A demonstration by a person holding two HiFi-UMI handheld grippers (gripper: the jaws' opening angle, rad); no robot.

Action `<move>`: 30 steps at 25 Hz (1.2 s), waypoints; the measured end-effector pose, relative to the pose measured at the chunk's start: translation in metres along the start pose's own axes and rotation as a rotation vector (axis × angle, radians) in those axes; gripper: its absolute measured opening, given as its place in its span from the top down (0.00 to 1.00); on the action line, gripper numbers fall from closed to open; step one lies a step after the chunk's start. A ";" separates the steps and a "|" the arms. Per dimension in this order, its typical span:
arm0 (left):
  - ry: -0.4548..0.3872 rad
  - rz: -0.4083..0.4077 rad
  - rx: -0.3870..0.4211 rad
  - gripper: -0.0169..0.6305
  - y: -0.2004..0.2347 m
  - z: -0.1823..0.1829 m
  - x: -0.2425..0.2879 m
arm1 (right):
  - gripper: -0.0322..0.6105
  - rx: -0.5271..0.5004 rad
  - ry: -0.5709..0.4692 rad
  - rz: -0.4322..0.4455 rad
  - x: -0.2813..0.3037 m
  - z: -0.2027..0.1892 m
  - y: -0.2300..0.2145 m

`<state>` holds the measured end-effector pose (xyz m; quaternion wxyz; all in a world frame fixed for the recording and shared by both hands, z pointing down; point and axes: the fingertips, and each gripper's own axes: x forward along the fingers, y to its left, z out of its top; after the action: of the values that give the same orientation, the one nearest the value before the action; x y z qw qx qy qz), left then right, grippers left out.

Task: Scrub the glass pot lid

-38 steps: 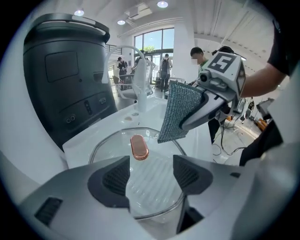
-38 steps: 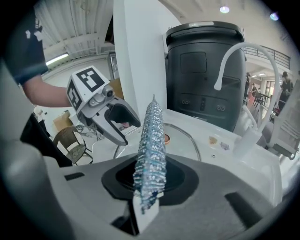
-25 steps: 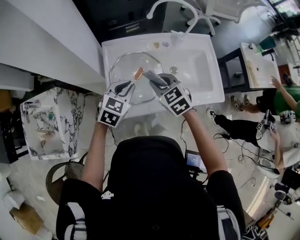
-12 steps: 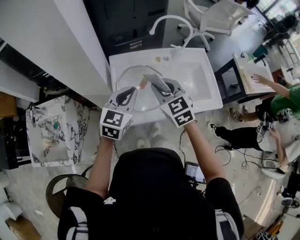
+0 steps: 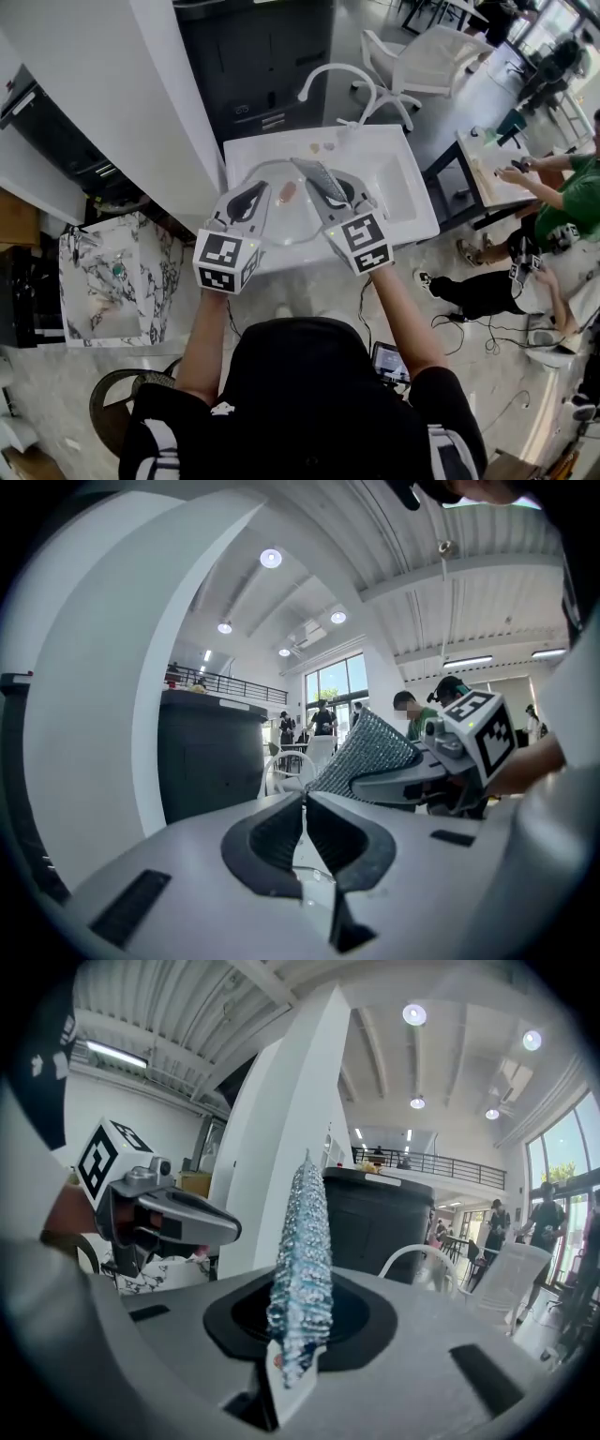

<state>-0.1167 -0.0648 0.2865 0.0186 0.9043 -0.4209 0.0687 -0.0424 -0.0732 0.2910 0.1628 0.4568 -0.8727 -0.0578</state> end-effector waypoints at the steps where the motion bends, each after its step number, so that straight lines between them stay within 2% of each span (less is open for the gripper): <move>1: -0.013 -0.003 0.008 0.95 -0.002 0.006 0.000 | 0.84 -0.005 -0.011 -0.001 -0.003 0.006 -0.001; 7: -0.058 -0.005 0.032 0.95 -0.024 0.032 -0.003 | 0.84 -0.011 -0.062 -0.023 -0.027 0.033 -0.010; 17: -0.132 0.111 0.060 0.95 -0.067 0.069 -0.030 | 0.84 0.003 -0.142 -0.050 -0.091 0.058 -0.021; 30: -0.135 0.174 0.060 0.95 -0.135 0.067 -0.075 | 0.84 0.030 -0.184 -0.021 -0.165 0.047 0.005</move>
<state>-0.0542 0.0729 0.2134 -0.0431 0.8670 -0.4960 0.0214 0.0251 0.0626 0.2098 0.0745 0.4609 -0.8799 -0.0880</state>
